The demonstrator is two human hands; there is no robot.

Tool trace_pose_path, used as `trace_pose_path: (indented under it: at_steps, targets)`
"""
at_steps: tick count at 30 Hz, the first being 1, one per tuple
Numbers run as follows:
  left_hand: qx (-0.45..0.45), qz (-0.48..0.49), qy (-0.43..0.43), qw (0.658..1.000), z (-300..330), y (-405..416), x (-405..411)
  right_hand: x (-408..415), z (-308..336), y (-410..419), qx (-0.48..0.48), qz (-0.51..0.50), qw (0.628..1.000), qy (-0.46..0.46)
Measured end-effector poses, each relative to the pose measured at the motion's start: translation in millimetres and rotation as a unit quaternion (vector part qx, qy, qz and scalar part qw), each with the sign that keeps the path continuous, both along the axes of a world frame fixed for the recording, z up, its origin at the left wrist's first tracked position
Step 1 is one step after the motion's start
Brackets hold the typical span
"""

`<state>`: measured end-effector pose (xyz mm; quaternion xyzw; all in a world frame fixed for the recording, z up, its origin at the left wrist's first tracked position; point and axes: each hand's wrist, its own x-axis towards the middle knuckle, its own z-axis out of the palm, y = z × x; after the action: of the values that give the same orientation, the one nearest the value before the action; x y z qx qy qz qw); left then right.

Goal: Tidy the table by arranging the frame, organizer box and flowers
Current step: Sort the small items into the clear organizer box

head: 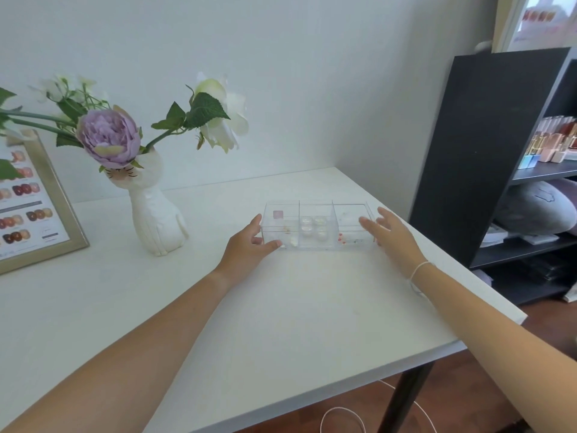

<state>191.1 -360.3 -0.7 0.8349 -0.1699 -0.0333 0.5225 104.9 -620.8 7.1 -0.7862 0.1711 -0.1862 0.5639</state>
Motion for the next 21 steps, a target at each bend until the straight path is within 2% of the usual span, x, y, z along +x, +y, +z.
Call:
trace_pose_path:
  at_steps: [4,8,12,21]
  targets:
    - [0.026,-0.008,-0.022,0.999,1,-4,-3,0,-5,1,-0.069,0.042,0.996,0.047]
    - [0.069,0.034,-0.051,0.996,-2,-7,-4,4,-8,4,-0.154,0.029,0.986,0.059]
    - [0.094,0.058,-0.114,0.987,-2,-12,-7,10,-9,2,-0.155,0.009,0.987,0.039]
    - [0.051,0.096,-0.116,0.987,-4,-28,15,51,-7,-12,-0.121,0.007,0.993,0.016]
